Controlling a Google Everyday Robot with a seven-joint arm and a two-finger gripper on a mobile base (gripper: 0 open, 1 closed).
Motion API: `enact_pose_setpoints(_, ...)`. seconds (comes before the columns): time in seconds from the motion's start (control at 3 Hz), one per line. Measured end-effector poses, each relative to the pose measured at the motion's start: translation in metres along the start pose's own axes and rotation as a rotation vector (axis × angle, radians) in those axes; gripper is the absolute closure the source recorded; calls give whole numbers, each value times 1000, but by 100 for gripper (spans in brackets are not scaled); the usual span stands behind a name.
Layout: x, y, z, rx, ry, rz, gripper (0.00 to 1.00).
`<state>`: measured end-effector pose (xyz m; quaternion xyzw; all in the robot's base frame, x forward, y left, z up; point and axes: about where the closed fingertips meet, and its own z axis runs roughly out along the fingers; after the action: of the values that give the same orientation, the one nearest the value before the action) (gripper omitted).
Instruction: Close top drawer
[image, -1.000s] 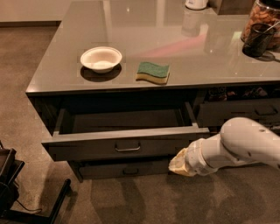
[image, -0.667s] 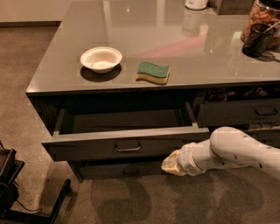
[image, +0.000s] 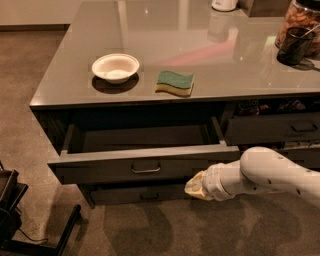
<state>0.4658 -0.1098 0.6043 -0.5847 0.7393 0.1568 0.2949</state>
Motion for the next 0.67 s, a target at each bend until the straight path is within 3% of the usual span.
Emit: enact_pose_setpoints(0.67,-10,-49,11,142,-66,-107,100)
